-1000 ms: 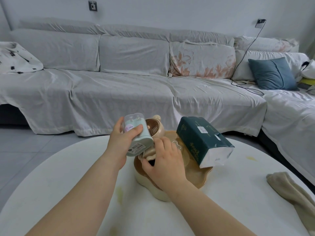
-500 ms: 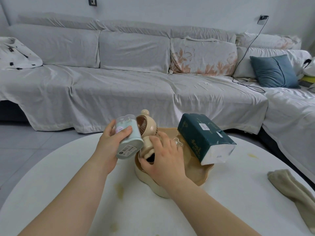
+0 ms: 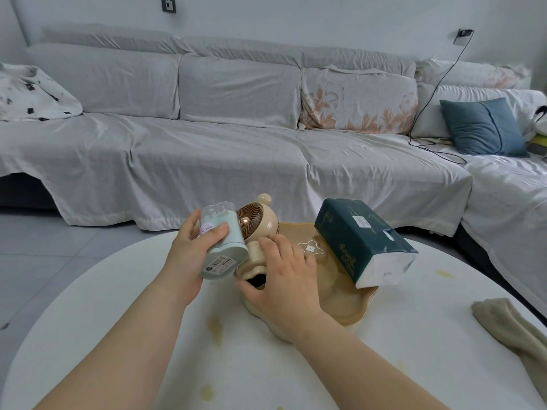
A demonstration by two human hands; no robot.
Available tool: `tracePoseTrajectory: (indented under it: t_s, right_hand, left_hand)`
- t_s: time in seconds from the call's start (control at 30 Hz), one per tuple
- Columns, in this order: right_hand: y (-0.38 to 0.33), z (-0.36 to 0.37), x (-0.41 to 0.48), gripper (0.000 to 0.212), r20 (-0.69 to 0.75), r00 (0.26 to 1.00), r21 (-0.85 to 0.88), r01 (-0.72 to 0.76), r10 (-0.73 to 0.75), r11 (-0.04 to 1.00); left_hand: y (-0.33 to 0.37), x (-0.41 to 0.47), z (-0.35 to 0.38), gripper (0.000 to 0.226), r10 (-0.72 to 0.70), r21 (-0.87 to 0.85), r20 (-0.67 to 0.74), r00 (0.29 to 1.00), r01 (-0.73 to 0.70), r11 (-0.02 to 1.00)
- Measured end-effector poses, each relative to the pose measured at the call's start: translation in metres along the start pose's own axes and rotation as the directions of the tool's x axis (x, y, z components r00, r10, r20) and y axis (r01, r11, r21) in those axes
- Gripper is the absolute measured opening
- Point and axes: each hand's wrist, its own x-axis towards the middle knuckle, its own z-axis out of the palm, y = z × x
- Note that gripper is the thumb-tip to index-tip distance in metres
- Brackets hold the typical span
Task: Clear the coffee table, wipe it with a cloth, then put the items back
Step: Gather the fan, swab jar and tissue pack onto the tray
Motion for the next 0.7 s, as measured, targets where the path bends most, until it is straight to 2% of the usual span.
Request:
tracePoseTrajectory:
  t_s: [0.17,0.23,0.33,0.43,0.53,0.67,0.7]
  right_hand:
    - [0.004,-0.002,-0.001,0.074,0.057,0.998,-0.008,0.018,-0.017,1.000]
    - [0.005,-0.003,-0.001,0.074,0.027,0.999,0.014,0.037,-0.037,0.999]
    - [-0.003,-0.013,-0.002,0.068,-0.030,0.999,0.219,0.050,-0.044,0.974]
    - [-0.017,-0.024,0.004,0.056,-0.118,0.992,0.481,0.024,0.037,0.876]
    - [-0.034,-0.029,0.013,0.061,-0.033,0.998,0.553,-0.032,0.061,0.832]
    - [-0.042,-0.028,0.024,0.065,0.125,0.987,0.577,-0.153,0.098,0.802]
    - [-0.042,-0.029,0.026,0.064,0.141,0.984,0.594,-0.173,0.109,0.786]
  left_hand:
    - [0.003,-0.002,0.000,0.048,0.006,-0.020,0.012,1.000,-0.006,1.000]
    - [0.003,-0.003,0.000,0.052,0.004,-0.038,0.020,1.000,-0.003,0.999]
    - [0.002,-0.005,0.000,0.057,0.010,-0.062,0.048,0.999,-0.007,0.998]
    - [0.001,-0.007,0.000,0.064,0.038,-0.116,0.099,0.994,-0.026,0.993]
    - [0.000,-0.009,0.004,0.061,0.099,-0.097,0.188,0.977,-0.082,0.992]
    - [-0.005,-0.008,0.012,0.031,0.061,-0.120,0.144,0.988,-0.044,0.992]
    - [-0.005,-0.008,0.014,0.031,0.034,-0.133,0.131,0.991,-0.016,0.991]
